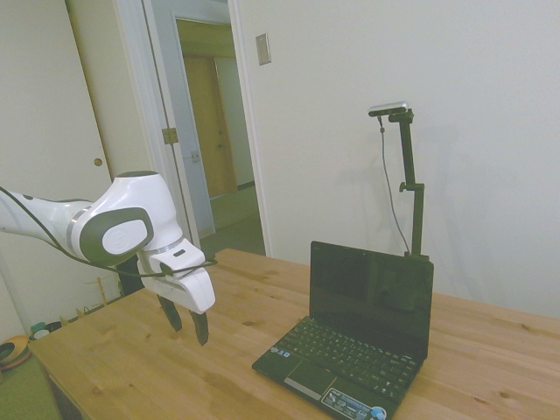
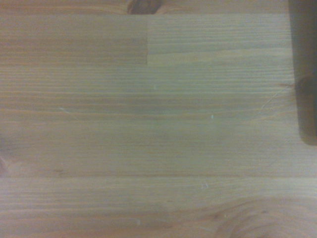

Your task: Close the laptop

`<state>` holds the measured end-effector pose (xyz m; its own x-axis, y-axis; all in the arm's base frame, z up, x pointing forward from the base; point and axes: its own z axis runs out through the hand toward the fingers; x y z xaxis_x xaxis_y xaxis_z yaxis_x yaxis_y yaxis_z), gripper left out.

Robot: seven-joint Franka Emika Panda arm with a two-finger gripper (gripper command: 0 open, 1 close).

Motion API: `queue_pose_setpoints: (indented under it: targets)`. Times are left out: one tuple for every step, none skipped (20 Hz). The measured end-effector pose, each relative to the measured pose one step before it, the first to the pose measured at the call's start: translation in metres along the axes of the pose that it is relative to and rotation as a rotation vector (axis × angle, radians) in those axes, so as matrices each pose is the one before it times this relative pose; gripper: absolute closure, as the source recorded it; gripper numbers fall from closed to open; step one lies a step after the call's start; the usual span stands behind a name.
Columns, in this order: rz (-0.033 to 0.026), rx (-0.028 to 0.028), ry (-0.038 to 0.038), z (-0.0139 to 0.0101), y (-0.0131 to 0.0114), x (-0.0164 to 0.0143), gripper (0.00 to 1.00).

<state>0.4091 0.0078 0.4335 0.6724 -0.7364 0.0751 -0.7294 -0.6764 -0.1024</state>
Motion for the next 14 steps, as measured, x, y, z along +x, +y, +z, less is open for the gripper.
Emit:
queue_pose_setpoints:
  targets:
    - [-0.00135, -0.00161, 0.00028, 0.00041, 0.00006, 0.00027, 0.0]
    - [-0.00547, -0.00298, 0.00064, 0.00067, 0.00085, 0.00093, 0.0]
    - [-0.00248, -0.00457, 0.00117, 0.00124, 0.00036, -0.00003, 0.0]
    - [-0.002, -0.0024, 0.0024, 0.00098, 0.00032, -0.00004, 0.0]
    - [-0.00303, 0.00375, 0.01355, -0.00075, -0.00059, 0.00115, 0.0]
    - [-0.00276, 0.00248, 0.0245, -0.0025, -0.00013, 0.00294, 0.0]
    - [0.0017, 0.00025, 0.01868, -0.00328, 0.00054, 0.00366, 0.0]
    - [0.00172, -0.00095, 0.01824, -0.00507, 0.00045, 0.00477, 0.0]
    - [0.00242, 0.00299, 0.02475, -0.00831, -0.00024, 0.00748, 0.0]
    - [0.00901, 0.01092, 0.02114, -0.01032, -0.00029, 0.00932, 0.0]
    - [0.01112, 0.01112, 0.02309, -0.0107, 0.00053, 0.01088, 0.0]
    - [0.01146, 0.00629, 0.02375, -0.01063, 0.00184, 0.0127, 0.0]
    - [0.01525, 0.0065, 0.01373, -0.00932, 0.00231, 0.01225, 0.0]
    - [0.0142, 0.00472, 0.00749, -0.00845, 0.00157, 0.01157, 0.0]
